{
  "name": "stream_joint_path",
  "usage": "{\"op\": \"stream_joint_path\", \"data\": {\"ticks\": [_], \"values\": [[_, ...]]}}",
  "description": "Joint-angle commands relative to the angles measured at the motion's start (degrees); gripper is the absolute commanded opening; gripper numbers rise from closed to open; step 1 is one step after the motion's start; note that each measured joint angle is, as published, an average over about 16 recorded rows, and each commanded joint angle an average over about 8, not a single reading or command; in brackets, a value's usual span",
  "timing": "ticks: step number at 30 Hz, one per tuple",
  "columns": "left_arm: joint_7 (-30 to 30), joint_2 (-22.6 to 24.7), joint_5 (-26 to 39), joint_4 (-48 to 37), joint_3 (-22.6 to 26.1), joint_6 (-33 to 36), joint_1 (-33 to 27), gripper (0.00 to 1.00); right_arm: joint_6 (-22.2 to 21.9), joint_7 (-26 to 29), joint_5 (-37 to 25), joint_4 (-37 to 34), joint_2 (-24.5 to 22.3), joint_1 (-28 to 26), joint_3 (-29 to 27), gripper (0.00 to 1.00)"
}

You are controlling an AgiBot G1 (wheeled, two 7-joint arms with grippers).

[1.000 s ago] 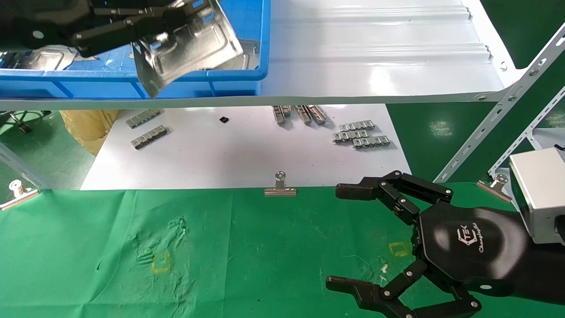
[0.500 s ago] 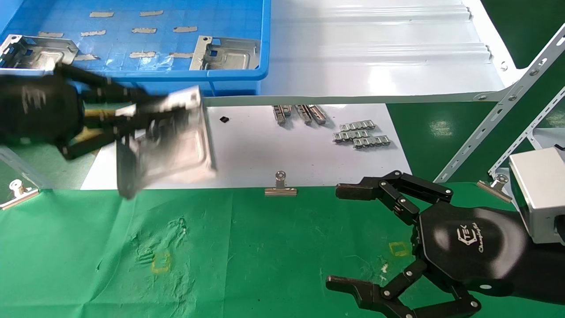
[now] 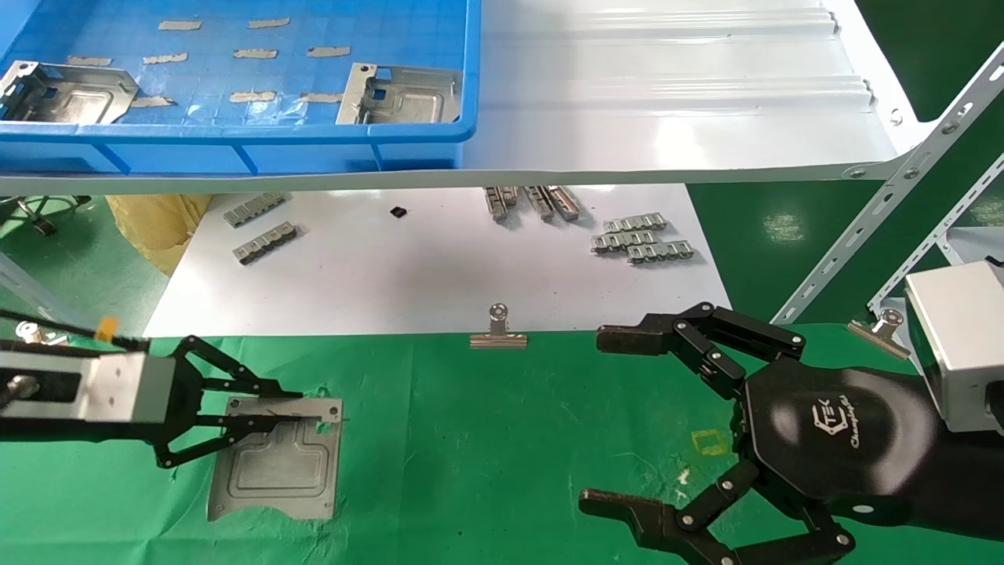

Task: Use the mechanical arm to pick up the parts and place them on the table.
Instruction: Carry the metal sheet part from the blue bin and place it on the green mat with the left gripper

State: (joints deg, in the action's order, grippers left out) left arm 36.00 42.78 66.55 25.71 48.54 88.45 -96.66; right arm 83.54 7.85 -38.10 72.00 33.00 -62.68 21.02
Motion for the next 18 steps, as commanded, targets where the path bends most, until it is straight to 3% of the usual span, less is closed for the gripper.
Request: {"op": "stream_joint_path", "data": {"ticks": [1, 7, 15, 18], "values": [[4.1, 0.6, 0.5, -1.9, 0.7, -0.7, 0.7, 0.0, 0.0, 0.0, 0.0, 0.0, 0.0, 0.0, 0.0, 1.0], [9.6, 3.3, 1.9, -8.7, 1.3, -3.3, 1.2, 0.0, 0.0, 0.0, 0.0, 0.0, 0.0, 0.0, 0.0, 1.0], [12.5, 5.8, 3.1, -14.6, 2.0, -3.3, 0.2, 0.99, 0.0, 0.0, 0.0, 0.0, 0.0, 0.0, 0.0, 1.0], [13.6, 6.3, 3.3, -16.2, 2.1, -3.3, -0.3, 1.0, 0.0, 0.0, 0.0, 0.0, 0.0, 0.0, 0.0, 1.0]]}}
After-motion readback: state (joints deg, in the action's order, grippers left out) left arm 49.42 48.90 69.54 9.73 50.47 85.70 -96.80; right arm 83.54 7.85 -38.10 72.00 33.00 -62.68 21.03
